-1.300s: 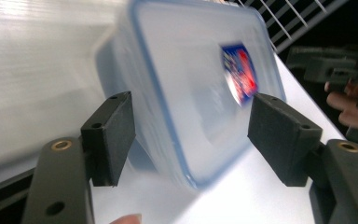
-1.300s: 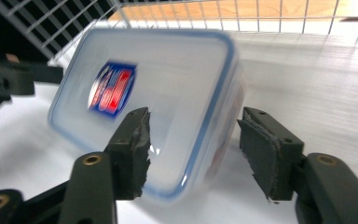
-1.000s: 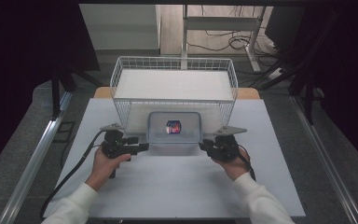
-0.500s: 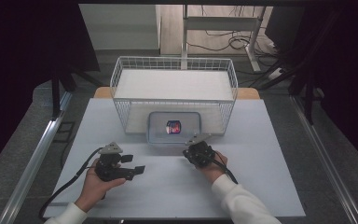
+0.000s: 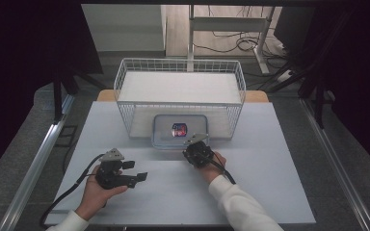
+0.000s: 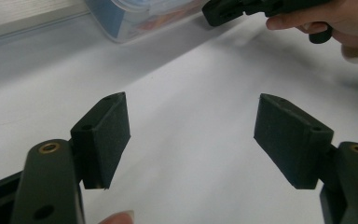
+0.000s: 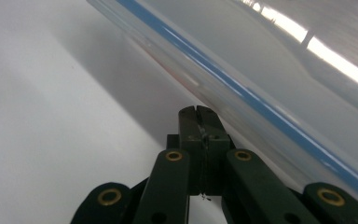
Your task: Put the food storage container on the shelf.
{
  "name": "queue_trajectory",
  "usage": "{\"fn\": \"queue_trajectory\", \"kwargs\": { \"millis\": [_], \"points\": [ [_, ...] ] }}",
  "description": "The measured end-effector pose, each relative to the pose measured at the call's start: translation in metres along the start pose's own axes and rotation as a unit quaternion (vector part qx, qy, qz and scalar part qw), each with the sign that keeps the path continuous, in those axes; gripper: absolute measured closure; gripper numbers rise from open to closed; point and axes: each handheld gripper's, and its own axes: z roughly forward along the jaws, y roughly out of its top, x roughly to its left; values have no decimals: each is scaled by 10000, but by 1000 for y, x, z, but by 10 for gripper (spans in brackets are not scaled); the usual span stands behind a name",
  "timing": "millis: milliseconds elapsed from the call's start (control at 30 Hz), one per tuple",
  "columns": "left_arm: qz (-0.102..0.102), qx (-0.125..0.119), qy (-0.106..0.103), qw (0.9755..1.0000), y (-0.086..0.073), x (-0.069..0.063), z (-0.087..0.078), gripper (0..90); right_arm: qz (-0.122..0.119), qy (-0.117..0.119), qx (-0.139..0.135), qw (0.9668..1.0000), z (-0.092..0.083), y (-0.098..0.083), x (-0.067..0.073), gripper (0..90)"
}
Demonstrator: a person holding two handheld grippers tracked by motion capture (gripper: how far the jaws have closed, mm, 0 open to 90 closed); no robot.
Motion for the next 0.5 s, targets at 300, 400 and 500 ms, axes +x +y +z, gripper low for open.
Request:
{"fn": "queue_trajectory", "kwargs": {
  "millis": [300,400,500],
  "points": [
    [-17,40,-17,10000,-1,-1,1,264,186,-43,-166,9997,3,19,-5,887],
    [-17,37,-20,10000,-1,-1,2,264,357,-85,-203,9991,11,26,-12,887],
    [-14,47,-23,10000,-1,-1,2,264,394,-124,-204,9989,15,30,-15,887]
  ]
}}
